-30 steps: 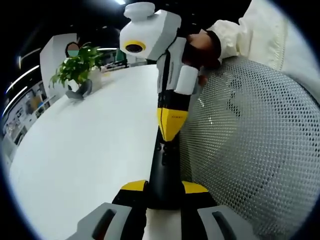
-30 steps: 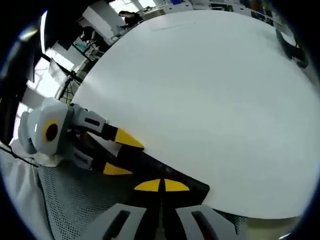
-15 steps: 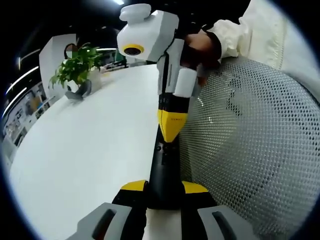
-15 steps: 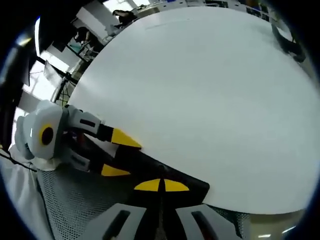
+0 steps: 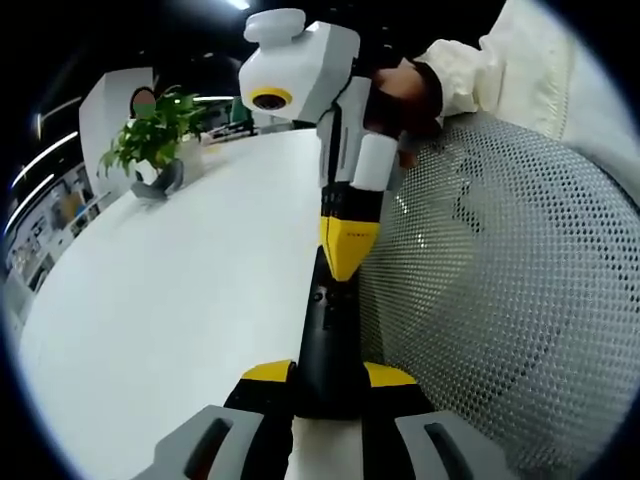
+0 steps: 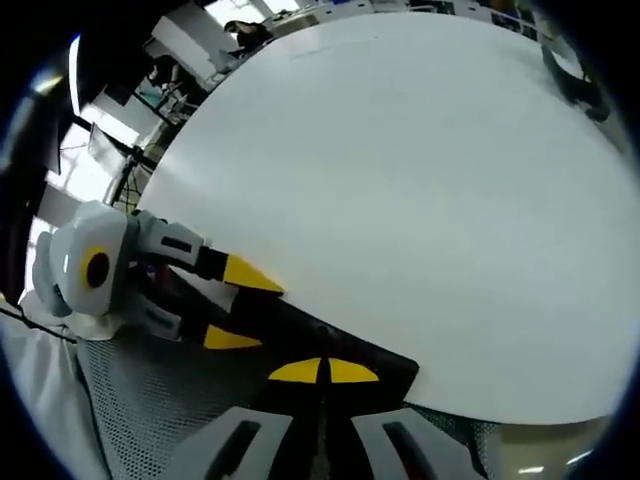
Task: Press the specified remote control buttons in sequence, fully releasing each button before pressing the next.
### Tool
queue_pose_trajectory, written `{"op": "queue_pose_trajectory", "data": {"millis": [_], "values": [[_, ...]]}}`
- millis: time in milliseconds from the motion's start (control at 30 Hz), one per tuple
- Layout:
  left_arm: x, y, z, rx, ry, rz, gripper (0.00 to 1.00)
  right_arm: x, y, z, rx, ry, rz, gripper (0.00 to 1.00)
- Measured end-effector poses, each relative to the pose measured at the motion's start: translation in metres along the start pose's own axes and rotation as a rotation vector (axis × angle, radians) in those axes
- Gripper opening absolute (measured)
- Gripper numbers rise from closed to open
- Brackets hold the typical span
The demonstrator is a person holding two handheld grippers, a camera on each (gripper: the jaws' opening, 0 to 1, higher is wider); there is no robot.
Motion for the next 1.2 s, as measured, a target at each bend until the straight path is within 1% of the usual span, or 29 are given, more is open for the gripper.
{"op": "queue_pose_trajectory", "data": {"millis": [67, 300, 567, 767, 967, 1100, 1200], "values": [[0.0, -0.0001, 0.0, 0.0, 0.0, 0.0, 0.25, -0.0004, 0.0015, -0.0005, -0.015, 0.01, -0.001, 0.0], [0.0004, -0.0001, 0.0, -0.001, 0.0, 0.001, 0.25, -0.0003, 0.0037, -0.0016, -0.032, 0.03, -0.013, 0.0], [0.0006, -0.0001, 0.0001, 0.001, 0.0, 0.001, 0.25, 0.0014, 0.0034, -0.0018, -0.034, 0.035, -0.01, 0.0], [0.0006, -0.0001, 0.0004, 0.001, 0.002, 0.003, 0.25, -0.0002, 0.0041, -0.0005, -0.041, 0.046, -0.037, 0.0], [0.0005, 0.0, 0.0007, 0.002, 0.002, 0.003, 0.25, 0.0014, 0.0042, 0.0008, -0.048, 0.036, -0.014, 0.0], [0.0005, 0.0001, 0.0009, 0.003, 0.003, 0.004, 0.25, -0.0007, 0.0041, 0.0007, -0.049, 0.05, -0.043, 0.0], [0.0007, 0.0001, 0.0009, 0.002, 0.003, 0.006, 0.25, -0.0004, 0.0043, 0.0006, -0.049, 0.052, -0.048, 0.0]]}}
Point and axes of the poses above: the point that each gripper's makers call its tool centre point, and the gripper's own axes: z roughly forward along the fingers, x roughly to its right, y roughly out of its underside, the point moved 6 cm from there along -z, roughly backward along the fingers, and after that the axes turned 14 degrees about y, right-handed, at the moved point
